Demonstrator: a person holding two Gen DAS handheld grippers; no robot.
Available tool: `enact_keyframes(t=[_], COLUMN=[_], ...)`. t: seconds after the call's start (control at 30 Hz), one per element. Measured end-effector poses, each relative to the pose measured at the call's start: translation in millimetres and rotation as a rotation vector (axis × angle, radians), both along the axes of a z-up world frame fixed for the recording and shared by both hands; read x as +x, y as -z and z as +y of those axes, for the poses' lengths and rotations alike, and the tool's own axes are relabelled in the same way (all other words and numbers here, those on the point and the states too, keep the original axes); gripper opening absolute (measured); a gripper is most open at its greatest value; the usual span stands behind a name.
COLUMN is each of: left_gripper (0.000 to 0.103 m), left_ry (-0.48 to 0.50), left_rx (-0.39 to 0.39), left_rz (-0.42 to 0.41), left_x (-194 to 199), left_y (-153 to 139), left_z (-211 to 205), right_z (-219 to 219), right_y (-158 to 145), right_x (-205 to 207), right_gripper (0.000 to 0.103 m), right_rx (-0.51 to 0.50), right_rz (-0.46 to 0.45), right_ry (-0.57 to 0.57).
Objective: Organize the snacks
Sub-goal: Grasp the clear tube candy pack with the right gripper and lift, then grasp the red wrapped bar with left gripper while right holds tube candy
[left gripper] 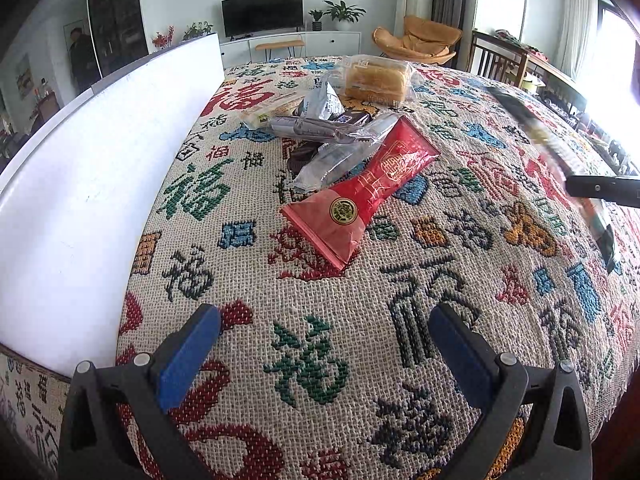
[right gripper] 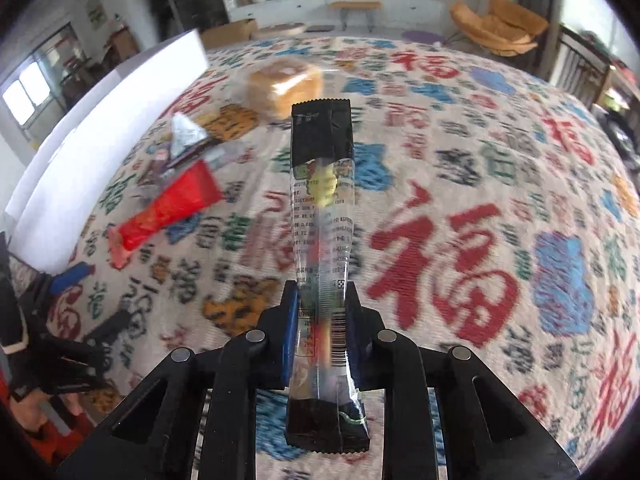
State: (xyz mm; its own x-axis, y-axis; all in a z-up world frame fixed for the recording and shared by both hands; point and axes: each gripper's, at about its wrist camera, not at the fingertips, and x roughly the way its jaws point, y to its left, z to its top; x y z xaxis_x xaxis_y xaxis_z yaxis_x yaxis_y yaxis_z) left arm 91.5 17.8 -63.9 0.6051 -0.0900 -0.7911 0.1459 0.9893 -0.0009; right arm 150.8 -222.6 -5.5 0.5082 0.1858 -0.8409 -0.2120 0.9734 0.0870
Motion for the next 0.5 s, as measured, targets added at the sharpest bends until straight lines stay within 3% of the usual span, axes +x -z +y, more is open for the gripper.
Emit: enact_keyframes(t=[0.1,0.23,0.4,0.5], left_gripper=[0.103,0.103,0.103,0.103], left_ry=[0.0,0.0,-0.001,-0.002], left_rx=[0.0,-0.001,0.0,0.001], left_rz=[0.0,0.0,-0.001,-0.001], left_x=[0,0,-1,0], left_y=[0,0,1,0], left_z=[0,0,0,-1], right_z=[-38,-62,-60,-57], right_y=[6,15,33,36], right_x=[6,16,14,12], right_gripper=[0.024,0.069,0.069,0.08], right_rx=[-0.021,0.007,-0.042,-0.097], right_rz=[-0.038,-0.091,-0.107,-0.127], right_ry=[0.137,0.185,0.17,0.18])
